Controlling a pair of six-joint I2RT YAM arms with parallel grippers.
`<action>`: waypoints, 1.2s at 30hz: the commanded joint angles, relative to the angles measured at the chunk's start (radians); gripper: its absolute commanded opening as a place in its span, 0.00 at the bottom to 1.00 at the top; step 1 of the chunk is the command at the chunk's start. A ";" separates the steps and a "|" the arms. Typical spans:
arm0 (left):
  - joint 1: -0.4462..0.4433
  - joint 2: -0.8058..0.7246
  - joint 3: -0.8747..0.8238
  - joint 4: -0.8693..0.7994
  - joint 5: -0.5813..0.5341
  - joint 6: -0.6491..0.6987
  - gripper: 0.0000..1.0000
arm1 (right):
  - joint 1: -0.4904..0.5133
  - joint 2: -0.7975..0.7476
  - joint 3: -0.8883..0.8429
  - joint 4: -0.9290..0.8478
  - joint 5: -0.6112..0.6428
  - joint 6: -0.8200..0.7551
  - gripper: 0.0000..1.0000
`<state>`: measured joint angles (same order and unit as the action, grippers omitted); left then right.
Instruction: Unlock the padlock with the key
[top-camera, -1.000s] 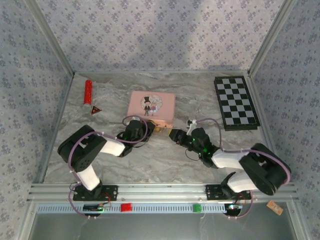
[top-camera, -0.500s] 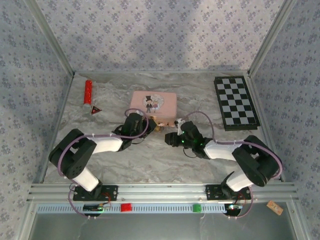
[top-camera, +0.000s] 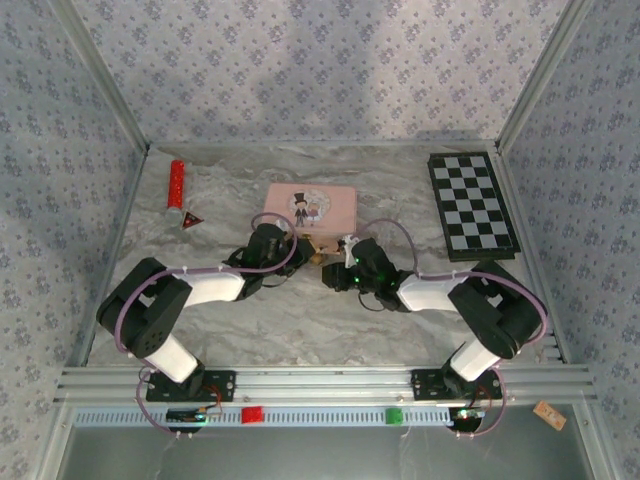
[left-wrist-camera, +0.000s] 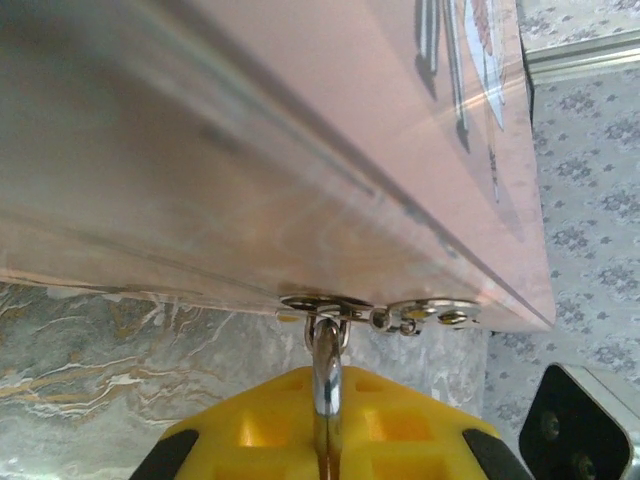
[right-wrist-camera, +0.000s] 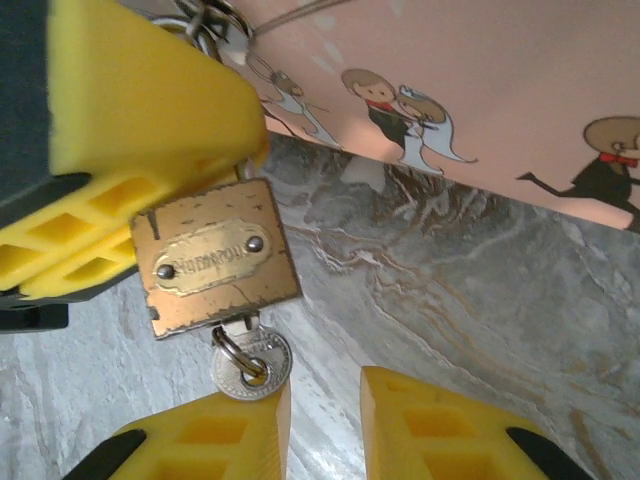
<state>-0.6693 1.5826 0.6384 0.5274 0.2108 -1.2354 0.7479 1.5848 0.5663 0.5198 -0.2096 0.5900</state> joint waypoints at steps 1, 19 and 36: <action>-0.023 -0.035 0.000 0.134 0.068 -0.052 0.01 | 0.002 -0.010 -0.023 0.144 0.026 -0.019 0.22; -0.082 -0.007 -0.011 0.148 0.066 -0.084 0.01 | -0.001 -0.029 -0.023 0.214 0.065 -0.028 0.11; -0.001 -0.144 0.019 -0.118 -0.040 0.012 0.01 | 0.014 -0.168 -0.093 0.063 0.085 -0.105 0.31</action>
<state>-0.6739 1.4902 0.6125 0.3759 0.1650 -1.2522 0.7555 1.4273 0.4686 0.5941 -0.1486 0.5079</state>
